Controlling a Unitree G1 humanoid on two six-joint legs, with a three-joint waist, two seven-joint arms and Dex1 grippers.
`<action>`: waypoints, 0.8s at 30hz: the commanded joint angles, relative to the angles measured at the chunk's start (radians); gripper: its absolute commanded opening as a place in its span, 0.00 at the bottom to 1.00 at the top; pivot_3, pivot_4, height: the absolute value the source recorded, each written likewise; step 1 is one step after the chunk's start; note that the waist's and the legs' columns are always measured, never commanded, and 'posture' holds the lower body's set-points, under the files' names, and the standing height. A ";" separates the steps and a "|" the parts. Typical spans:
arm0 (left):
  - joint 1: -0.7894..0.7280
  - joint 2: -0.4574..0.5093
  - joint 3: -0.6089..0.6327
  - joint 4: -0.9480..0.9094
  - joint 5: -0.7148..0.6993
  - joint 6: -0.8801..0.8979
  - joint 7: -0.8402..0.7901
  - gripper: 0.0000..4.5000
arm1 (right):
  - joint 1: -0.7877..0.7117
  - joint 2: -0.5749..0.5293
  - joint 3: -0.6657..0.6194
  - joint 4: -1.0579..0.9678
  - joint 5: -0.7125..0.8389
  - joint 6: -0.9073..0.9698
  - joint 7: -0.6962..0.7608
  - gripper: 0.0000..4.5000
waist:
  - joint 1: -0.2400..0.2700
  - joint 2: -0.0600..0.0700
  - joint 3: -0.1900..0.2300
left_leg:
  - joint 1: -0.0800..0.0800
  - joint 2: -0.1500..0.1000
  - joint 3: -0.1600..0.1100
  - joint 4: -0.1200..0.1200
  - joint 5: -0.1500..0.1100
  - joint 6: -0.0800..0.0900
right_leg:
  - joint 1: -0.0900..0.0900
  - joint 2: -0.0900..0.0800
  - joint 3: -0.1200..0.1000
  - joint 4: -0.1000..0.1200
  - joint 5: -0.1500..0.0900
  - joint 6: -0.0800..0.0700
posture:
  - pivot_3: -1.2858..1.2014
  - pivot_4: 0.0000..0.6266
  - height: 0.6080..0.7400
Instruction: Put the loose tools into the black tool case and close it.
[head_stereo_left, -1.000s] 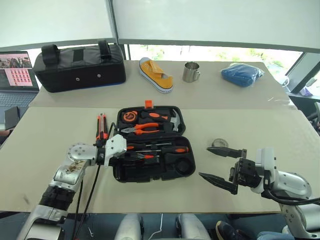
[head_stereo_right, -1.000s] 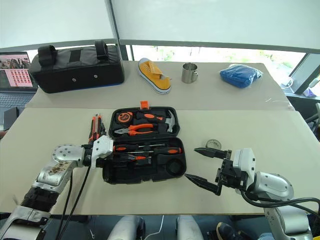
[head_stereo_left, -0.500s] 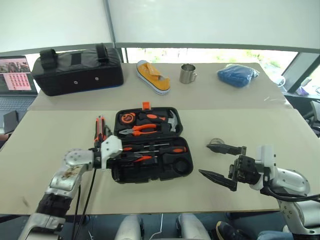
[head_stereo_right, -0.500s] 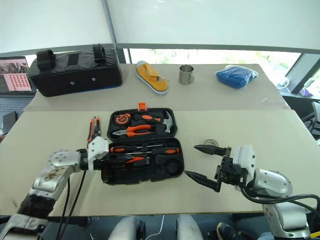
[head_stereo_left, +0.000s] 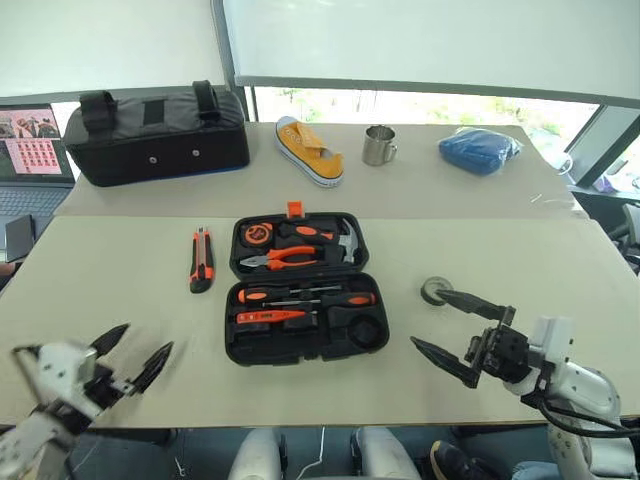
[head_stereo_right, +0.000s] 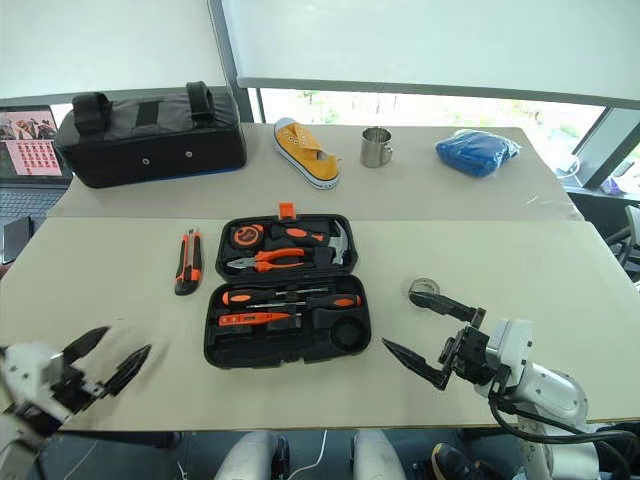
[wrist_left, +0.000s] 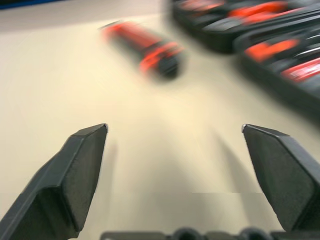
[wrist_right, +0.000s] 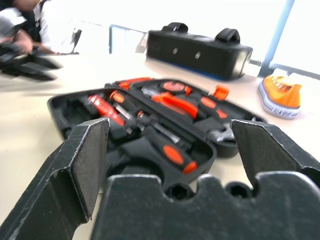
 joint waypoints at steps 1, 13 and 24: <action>-0.020 0.001 0.013 -0.077 -0.045 0.063 0.068 1.00 | -0.029 -0.001 -0.008 -0.022 0.050 0.000 -0.004 1.00 | 0.005 -0.001 0.000 | 0.000 0.000 0.001 0.000 0.000 0.000 | 0.000 0.000 0.000 0.000 0.000 0.000 | 0.52 0.24 1.00; -0.665 0.077 -0.262 -0.074 -0.006 0.692 0.497 1.00 | -0.150 -0.038 0.037 -0.055 0.061 0.087 -0.041 1.00 | 0.012 -0.003 0.000 | -0.001 -0.002 -0.003 0.000 0.001 -0.001 | -0.001 0.002 0.000 0.001 0.001 0.000 | 0.52 0.24 1.00; -0.990 -0.012 -0.401 0.278 0.146 0.757 0.618 1.00 | -0.139 -0.041 0.052 -0.111 0.052 0.097 -0.094 1.00 | -0.004 -0.004 0.001 | -0.003 -0.003 -0.006 -0.001 0.000 -0.001 | -0.003 0.002 0.000 0.001 0.001 0.000 | 0.52 0.24 1.00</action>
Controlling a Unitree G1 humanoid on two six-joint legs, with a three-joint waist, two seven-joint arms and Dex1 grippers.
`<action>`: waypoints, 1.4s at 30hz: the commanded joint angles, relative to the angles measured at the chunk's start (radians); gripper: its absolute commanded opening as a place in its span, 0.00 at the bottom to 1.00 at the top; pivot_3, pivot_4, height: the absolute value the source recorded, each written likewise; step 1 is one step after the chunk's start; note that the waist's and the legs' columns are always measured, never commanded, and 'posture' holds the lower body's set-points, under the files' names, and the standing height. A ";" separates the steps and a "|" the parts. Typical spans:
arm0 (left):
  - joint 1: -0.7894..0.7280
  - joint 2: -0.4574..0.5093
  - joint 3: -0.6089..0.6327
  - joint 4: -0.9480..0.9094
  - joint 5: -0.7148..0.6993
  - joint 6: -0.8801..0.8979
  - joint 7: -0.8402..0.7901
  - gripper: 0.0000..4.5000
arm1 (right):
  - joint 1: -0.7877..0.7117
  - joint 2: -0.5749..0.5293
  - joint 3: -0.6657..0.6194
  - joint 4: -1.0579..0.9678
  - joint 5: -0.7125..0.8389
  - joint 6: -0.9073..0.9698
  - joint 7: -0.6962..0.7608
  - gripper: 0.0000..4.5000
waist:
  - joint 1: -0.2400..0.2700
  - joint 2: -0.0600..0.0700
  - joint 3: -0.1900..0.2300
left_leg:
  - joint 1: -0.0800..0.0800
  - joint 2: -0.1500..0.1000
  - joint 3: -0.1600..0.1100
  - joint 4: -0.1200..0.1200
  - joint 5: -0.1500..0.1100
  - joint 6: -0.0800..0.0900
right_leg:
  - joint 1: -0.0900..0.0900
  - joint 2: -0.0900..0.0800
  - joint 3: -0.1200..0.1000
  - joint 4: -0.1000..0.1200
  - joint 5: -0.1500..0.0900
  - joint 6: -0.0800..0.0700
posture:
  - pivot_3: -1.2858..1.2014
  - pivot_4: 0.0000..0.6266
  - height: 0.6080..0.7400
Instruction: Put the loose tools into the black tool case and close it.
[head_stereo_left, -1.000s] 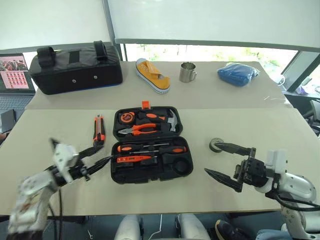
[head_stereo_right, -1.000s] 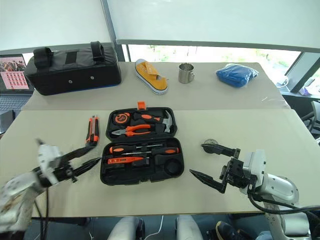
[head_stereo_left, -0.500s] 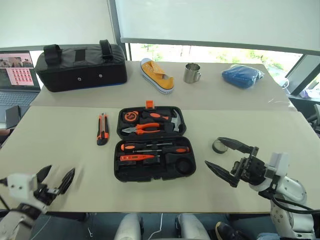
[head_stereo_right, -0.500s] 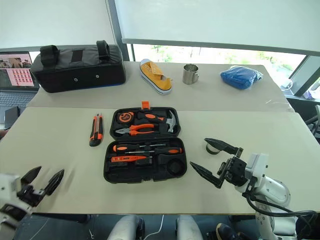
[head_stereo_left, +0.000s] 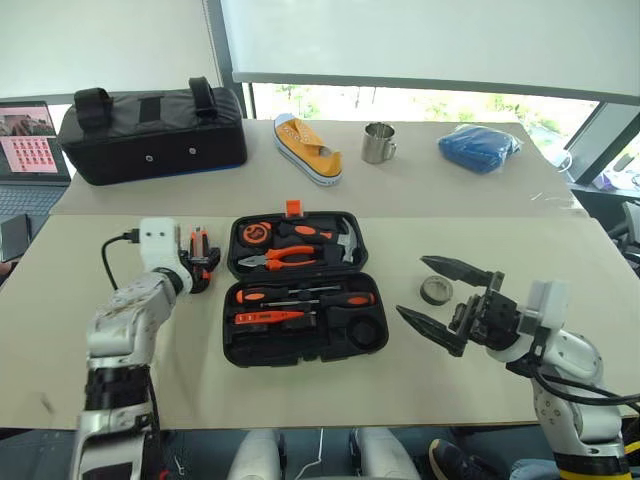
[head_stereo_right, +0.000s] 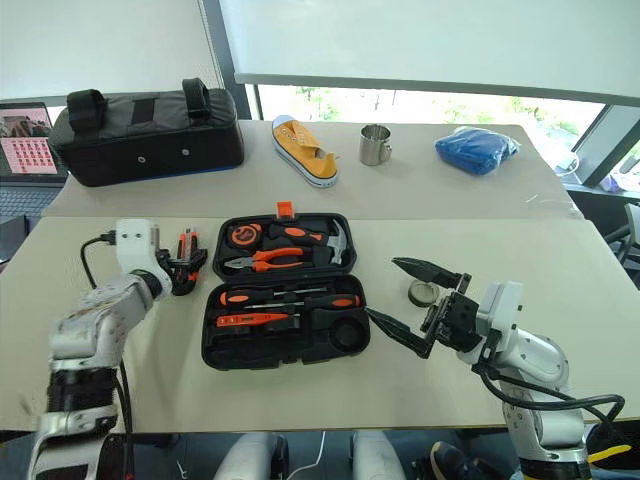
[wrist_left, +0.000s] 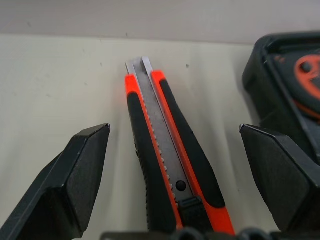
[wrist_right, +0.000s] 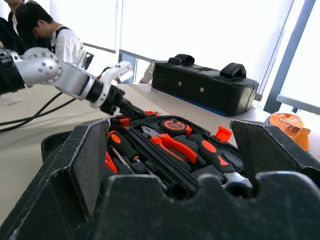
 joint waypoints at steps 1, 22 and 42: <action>-0.061 -0.020 -0.003 0.055 0.016 0.031 0.007 1.00 | 0.003 -0.008 -0.015 -0.040 0.005 0.000 -0.017 1.00 | 0.000 0.000 0.000 | 0.000 0.000 0.000 0.000 0.000 0.000 | 0.000 0.000 0.000 0.000 0.000 0.000 | 0.52 0.24 1.00; 0.108 0.156 0.139 -0.040 -0.085 -0.348 -0.504 0.39 | 0.035 -0.023 -0.031 -0.034 0.016 -0.004 -0.004 1.00 | -0.012 0.000 0.001 | 0.001 0.000 0.001 -0.003 0.000 0.000 | -0.001 0.000 0.001 0.000 0.000 0.000 | 0.52 0.24 1.00; -0.018 0.506 -0.478 -0.410 0.031 -0.164 -1.147 0.39 | 0.164 -0.103 -0.084 -0.111 0.060 0.049 0.022 1.00 | 0.009 -0.001 0.005 | -0.001 0.001 0.007 0.000 0.000 0.000 | -0.001 0.003 0.001 -0.002 0.000 0.000 | 0.52 0.24 1.00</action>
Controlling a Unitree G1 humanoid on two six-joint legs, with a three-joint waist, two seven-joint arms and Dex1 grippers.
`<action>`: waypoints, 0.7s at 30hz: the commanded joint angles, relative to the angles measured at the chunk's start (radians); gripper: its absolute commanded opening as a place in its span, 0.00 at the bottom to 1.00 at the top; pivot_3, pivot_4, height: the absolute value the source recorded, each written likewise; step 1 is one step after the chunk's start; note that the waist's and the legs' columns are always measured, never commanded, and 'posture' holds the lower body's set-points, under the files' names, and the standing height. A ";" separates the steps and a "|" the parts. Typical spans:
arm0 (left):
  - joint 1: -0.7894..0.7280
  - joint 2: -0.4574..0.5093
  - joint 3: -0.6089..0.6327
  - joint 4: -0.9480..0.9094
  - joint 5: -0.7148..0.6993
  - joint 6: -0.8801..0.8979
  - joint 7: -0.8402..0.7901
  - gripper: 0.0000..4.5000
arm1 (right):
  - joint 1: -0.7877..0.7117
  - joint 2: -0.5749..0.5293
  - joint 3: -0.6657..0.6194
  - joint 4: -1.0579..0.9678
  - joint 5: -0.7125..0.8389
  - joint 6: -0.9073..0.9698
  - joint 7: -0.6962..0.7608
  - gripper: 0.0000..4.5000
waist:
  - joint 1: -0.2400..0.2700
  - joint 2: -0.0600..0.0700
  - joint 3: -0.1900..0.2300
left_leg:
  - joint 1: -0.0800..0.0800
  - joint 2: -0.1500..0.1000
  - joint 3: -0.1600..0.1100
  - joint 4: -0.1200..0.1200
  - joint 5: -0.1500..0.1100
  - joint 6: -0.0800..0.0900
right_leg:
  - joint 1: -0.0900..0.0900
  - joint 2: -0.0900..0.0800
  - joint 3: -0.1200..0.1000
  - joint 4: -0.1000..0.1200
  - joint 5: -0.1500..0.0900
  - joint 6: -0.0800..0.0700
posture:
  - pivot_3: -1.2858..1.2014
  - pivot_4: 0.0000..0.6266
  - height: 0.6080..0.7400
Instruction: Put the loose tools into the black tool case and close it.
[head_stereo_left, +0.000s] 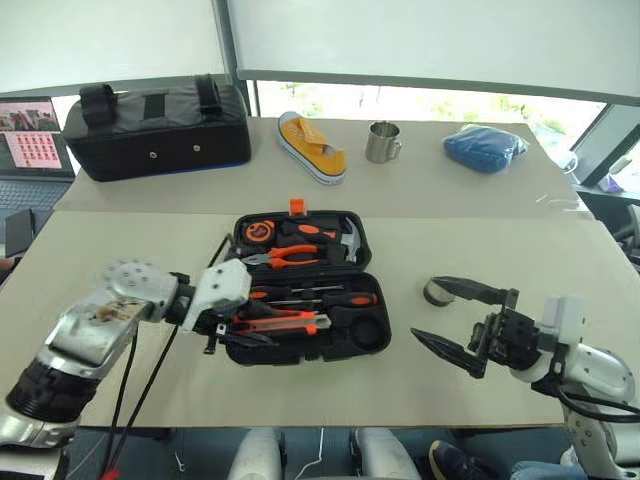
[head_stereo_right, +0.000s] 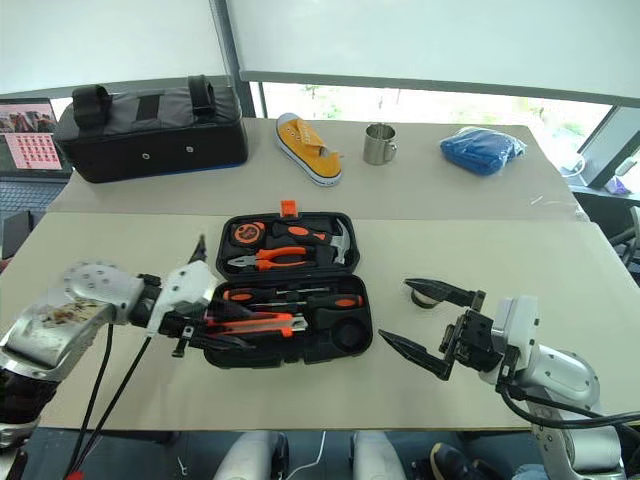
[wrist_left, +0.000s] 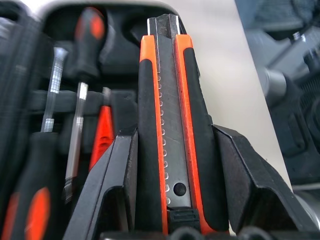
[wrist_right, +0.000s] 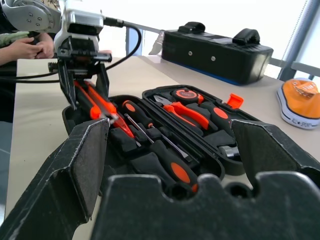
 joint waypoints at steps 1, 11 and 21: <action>-0.048 -0.002 -0.051 -0.010 0.066 0.028 0.032 0.39 | 0.019 0.004 -0.024 -0.051 0.016 -0.004 -0.009 1.00 | 0.000 0.000 0.000 | 0.000 0.000 0.000 0.000 0.000 0.000 | 0.000 0.000 0.000 0.000 0.000 0.000 | 0.52 0.24 1.00; -0.061 -0.054 -0.123 -0.057 0.094 0.089 0.074 0.39 | 0.042 0.016 -0.026 -0.067 0.006 -0.013 -0.027 1.00 | 0.006 0.000 0.000 | 0.000 0.000 0.000 0.001 0.000 0.000 | 0.000 0.000 0.000 0.000 0.000 0.000 | 0.52 0.24 1.00; -0.039 -0.111 -0.180 -0.118 0.137 0.141 0.171 0.39 | 0.043 0.020 -0.019 -0.062 0.002 -0.018 -0.029 1.00 | 0.014 0.000 0.000 | 0.000 -0.001 0.000 0.002 0.000 0.000 | 0.001 -0.001 0.000 0.000 0.000 0.000 | 0.52 0.24 1.00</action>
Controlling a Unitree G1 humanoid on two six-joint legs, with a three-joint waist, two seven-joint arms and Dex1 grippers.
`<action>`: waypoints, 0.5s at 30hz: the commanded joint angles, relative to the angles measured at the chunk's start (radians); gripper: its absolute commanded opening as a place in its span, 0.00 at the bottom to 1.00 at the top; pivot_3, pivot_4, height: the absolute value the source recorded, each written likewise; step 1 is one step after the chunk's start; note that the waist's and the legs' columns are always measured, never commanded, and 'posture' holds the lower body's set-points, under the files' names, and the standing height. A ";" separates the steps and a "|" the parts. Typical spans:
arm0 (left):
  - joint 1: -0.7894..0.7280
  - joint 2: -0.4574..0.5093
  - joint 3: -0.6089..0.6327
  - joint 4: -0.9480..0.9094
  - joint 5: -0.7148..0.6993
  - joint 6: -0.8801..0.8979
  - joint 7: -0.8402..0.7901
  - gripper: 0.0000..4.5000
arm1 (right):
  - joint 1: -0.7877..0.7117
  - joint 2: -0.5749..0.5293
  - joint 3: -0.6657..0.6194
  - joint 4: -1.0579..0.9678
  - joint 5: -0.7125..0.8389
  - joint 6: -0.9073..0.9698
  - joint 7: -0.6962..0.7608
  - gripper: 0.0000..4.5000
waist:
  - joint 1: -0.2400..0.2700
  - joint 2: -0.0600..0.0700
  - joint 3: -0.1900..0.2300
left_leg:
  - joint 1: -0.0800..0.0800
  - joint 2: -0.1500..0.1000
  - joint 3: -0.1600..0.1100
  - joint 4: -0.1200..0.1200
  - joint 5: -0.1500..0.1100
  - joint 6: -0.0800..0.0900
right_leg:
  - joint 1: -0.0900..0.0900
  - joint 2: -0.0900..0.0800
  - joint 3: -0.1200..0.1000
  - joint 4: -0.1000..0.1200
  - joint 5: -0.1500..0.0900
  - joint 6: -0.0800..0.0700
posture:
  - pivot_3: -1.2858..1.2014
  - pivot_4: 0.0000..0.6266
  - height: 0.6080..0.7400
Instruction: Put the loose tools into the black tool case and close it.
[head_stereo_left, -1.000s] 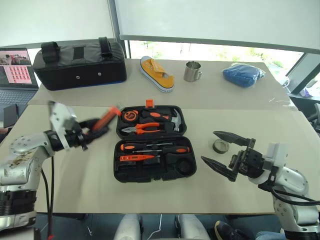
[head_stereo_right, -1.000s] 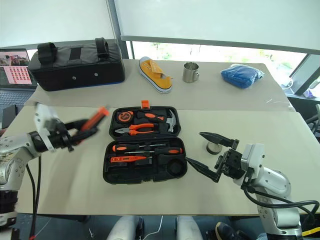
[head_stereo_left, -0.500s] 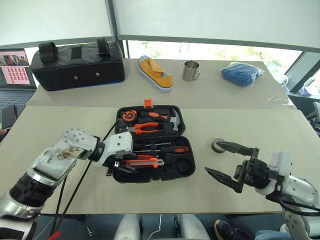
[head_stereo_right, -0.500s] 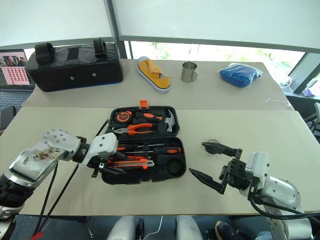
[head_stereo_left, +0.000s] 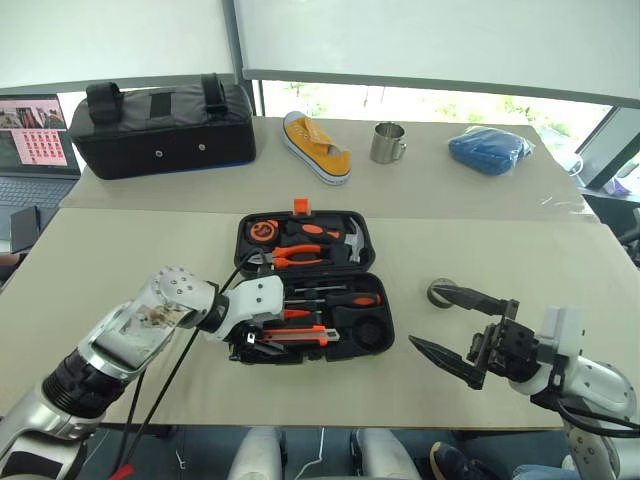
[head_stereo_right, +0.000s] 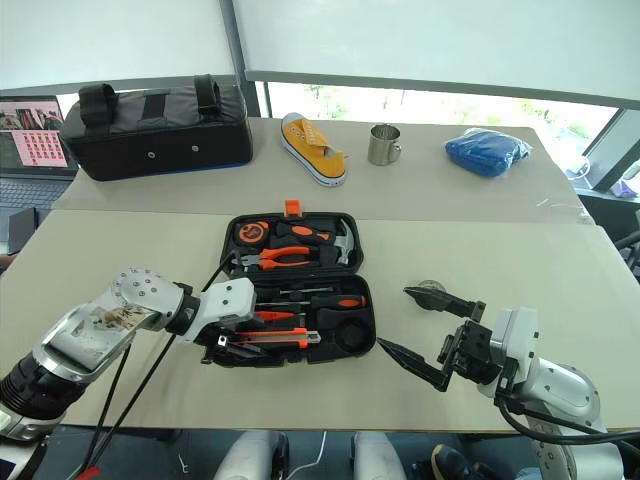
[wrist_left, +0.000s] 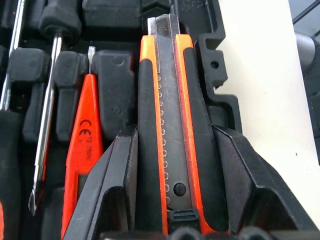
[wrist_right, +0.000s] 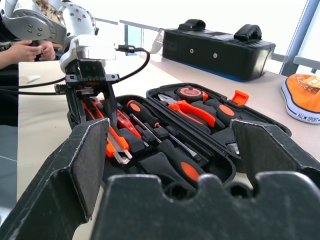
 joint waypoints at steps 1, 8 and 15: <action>0.003 -0.031 -0.037 -0.042 0.034 0.030 0.055 0.39 | -0.008 0.004 -0.017 -0.023 0.003 -0.019 0.000 1.00 | 0.002 0.000 0.000 | 0.000 0.000 0.000 0.000 0.000 0.000 | 0.000 0.000 0.000 0.000 0.000 0.000 | 0.52 0.24 1.00; 0.011 -0.025 -0.094 -0.035 0.099 0.042 0.079 0.39 | -0.014 0.007 -0.008 -0.027 0.000 -0.012 -0.006 1.00 | 0.011 0.001 -0.001 | 0.001 -0.002 -0.001 0.001 0.000 0.000 | 0.003 -0.002 0.000 0.000 0.000 0.001 | 0.52 0.24 1.00; 0.037 -0.133 -0.003 0.005 0.008 0.083 0.111 0.66 | -0.012 0.011 -0.001 -0.036 -0.001 -0.007 -0.016 1.00 | 0.016 0.004 -0.003 | 0.005 -0.003 -0.002 0.002 0.000 0.000 | 0.009 -0.002 0.000 -0.002 -0.001 0.002 | 0.52 0.24 1.00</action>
